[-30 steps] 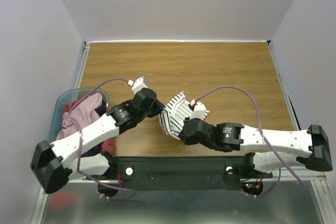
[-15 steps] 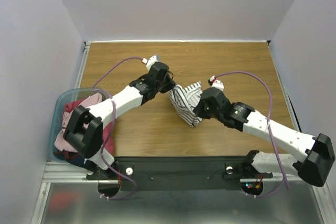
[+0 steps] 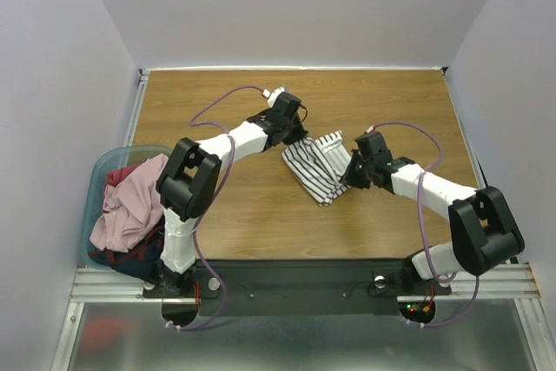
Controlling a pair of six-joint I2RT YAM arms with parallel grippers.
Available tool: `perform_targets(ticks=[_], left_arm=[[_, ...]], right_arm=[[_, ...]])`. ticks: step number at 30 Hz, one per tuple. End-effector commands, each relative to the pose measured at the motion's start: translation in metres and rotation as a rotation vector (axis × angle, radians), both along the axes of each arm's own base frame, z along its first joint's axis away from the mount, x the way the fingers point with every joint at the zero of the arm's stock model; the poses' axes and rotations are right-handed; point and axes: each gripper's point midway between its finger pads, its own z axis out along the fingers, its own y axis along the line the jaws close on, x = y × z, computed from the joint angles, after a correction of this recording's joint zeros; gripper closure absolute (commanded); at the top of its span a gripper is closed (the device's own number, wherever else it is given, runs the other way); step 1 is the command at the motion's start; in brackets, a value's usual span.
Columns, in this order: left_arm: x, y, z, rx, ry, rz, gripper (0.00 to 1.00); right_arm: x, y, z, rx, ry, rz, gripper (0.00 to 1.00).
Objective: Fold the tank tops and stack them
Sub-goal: Fold the tank top
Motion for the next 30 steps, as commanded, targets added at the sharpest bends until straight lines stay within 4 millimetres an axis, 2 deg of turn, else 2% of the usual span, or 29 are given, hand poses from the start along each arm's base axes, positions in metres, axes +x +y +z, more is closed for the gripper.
perform_targets(ticks=[1,5,7,8,12,13,14,15,16,17,18,19,20,21,22,23,25,26,27,28,30], left_arm=[[0.013,0.025,0.038,-0.035,-0.083,0.042,1.0],[0.01,0.04,0.038,-0.022,-0.082,0.051,1.0],[0.005,0.048,0.035,-0.002,-0.076,0.064,1.0],[0.003,0.052,0.035,-0.003,-0.074,0.072,1.0],[-0.007,0.076,0.028,0.006,-0.061,0.104,1.0],[-0.013,0.084,0.028,0.012,-0.061,0.112,1.0],[-0.013,0.093,0.027,0.017,-0.062,0.126,1.0],[-0.018,0.102,0.03,0.026,-0.072,0.134,1.0],[-0.021,0.109,0.029,0.035,-0.071,0.142,1.0],[-0.021,0.12,0.03,0.045,-0.073,0.162,1.0],[-0.023,0.127,0.031,0.051,-0.077,0.173,1.0],[-0.029,0.14,0.034,0.068,-0.084,0.191,1.0],[-0.032,0.147,0.035,0.074,-0.088,0.202,1.0],[-0.031,0.16,0.038,0.077,-0.095,0.228,1.0],[-0.038,0.17,0.044,0.082,-0.109,0.242,1.0],[-0.039,0.178,0.048,0.092,-0.121,0.251,1.0],[-0.043,0.198,0.061,0.105,-0.147,0.291,1.0],[-0.043,0.204,0.065,0.114,-0.158,0.3,1.0],[-0.044,0.21,0.069,0.129,-0.169,0.3,1.0],[-0.044,0.219,0.077,0.138,-0.18,0.317,1.0],[-0.044,0.227,0.082,0.16,-0.192,0.317,1.0]], right_arm=[[0.0,0.029,0.026,0.139,-0.089,0.099,1.0],[-0.009,0.035,0.026,0.164,-0.084,0.106,1.0],[-0.022,0.052,0.031,0.179,-0.091,0.141,1.0],[-0.035,0.071,0.032,0.177,-0.093,0.17,1.0],[-0.068,0.118,0.037,0.217,-0.089,0.238,1.0],[-0.072,0.127,0.04,0.237,-0.097,0.248,1.0],[-0.086,0.142,0.044,0.257,-0.095,0.291,1.0],[-0.087,0.15,0.046,0.267,-0.104,0.279,1.0],[-0.099,0.168,0.056,0.287,-0.114,0.32,1.0],[-0.102,0.176,0.053,0.283,-0.106,0.325,1.0],[-0.107,0.188,0.058,0.295,-0.111,0.345,1.0],[-0.108,0.205,0.074,0.324,-0.135,0.366,1.0],[-0.122,0.221,0.079,0.332,-0.136,0.412,1.0],[-0.127,0.232,0.083,0.34,-0.139,0.433,1.0],[-0.132,0.243,0.074,0.323,-0.122,0.457,0.99],[-0.14,0.264,0.093,0.357,-0.144,0.5,1.0],[-0.147,0.282,0.097,0.366,-0.145,0.537,1.0],[-0.15,0.291,0.091,0.356,-0.137,0.554,1.0],[-0.154,0.303,0.102,0.377,-0.15,0.578,1.0],[-0.156,0.309,0.097,0.371,-0.142,0.588,0.99],[-0.158,0.317,0.101,0.381,-0.143,0.606,1.0]])
